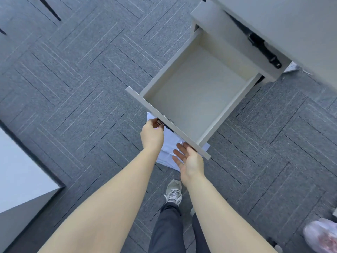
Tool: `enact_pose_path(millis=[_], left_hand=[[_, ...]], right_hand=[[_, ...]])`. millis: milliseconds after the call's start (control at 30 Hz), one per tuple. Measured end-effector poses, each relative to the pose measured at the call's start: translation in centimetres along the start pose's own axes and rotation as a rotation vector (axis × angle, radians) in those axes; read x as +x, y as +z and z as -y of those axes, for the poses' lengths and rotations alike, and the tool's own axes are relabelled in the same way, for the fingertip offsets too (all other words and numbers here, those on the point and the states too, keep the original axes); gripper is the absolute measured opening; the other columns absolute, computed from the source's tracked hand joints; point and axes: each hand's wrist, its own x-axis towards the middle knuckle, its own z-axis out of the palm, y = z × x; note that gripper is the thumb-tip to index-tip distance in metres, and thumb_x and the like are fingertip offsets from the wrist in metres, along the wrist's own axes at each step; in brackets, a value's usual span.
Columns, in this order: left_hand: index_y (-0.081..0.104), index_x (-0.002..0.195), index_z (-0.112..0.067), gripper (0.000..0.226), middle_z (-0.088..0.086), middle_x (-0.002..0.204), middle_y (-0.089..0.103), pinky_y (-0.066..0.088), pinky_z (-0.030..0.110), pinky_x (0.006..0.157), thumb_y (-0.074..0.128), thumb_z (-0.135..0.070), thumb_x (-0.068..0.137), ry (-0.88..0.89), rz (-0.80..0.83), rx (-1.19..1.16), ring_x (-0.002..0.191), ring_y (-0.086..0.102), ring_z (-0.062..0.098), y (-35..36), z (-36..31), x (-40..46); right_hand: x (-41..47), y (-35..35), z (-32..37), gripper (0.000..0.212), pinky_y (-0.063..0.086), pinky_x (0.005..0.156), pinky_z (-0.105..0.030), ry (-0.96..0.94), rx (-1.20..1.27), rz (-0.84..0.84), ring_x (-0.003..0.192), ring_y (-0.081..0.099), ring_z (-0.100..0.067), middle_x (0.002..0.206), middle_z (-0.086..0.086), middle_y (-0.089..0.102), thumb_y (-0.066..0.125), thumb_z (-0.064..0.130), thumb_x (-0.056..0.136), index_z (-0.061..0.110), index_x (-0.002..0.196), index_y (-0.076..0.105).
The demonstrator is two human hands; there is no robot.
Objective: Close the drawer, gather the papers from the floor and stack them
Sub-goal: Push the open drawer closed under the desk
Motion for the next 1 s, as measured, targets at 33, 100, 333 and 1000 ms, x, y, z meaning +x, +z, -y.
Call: enact_pose_path(millis=[33, 100, 333, 1000], left_hand=[[0.064, 0.111, -0.017, 0.025, 0.001, 0.105, 0.072, 0.038, 0.027, 0.079, 0.053, -0.017, 0.088, 0.005, -0.014, -0.003, 0.092, 0.058, 0.019, 0.5, -0.5, 0.1], [0.064, 0.106, -0.019, 0.021, 0.0, 0.103, 0.072, 0.039, 0.028, 0.078, 0.055, -0.016, 0.088, 0.015, -0.034, -0.032, 0.095, 0.061, 0.02, 1.7, -1.6, 0.4], [0.061, 0.108, -0.011, 0.02, -0.004, 0.096, 0.066, 0.039, 0.022, 0.076, 0.058, -0.017, 0.089, 0.098, -0.054, -0.118, 0.09, 0.06, 0.015, 7.4, -7.7, 2.2], [0.059, 0.108, -0.016, 0.022, 0.004, 0.106, 0.073, 0.049, 0.037, 0.083, 0.056, -0.025, 0.089, 0.221, -0.168, 0.02, 0.098, 0.065, 0.025, 20.2, -20.2, 7.8]], right_hand=[[0.3, 0.0, 0.7, 0.033, 0.054, 0.083, -0.036, -0.003, -0.007, -0.001, 0.101, 0.067, -0.024, 0.122, -0.011, 0.068, 0.046, 0.021, 0.1, 0.006, 0.127, 0.058], [1.0, -0.2, 2.3, 0.034, 0.054, 0.08, -0.035, -0.01, -0.025, 0.007, 0.099, 0.067, -0.023, 0.12, -0.011, 0.069, 0.046, 0.022, 0.1, 0.006, 0.128, 0.058], [4.2, -1.2, 10.1, 0.033, 0.054, 0.073, -0.032, -0.114, -0.091, 0.063, 0.098, 0.069, -0.022, 0.12, -0.006, 0.067, 0.045, 0.022, 0.101, 0.009, 0.127, 0.059], [11.2, -2.7, 26.9, 0.03, 0.055, 0.084, -0.036, -0.313, -0.213, 0.138, 0.099, 0.066, -0.018, 0.119, 0.014, 0.058, 0.037, 0.023, 0.102, 0.024, 0.123, 0.058]])
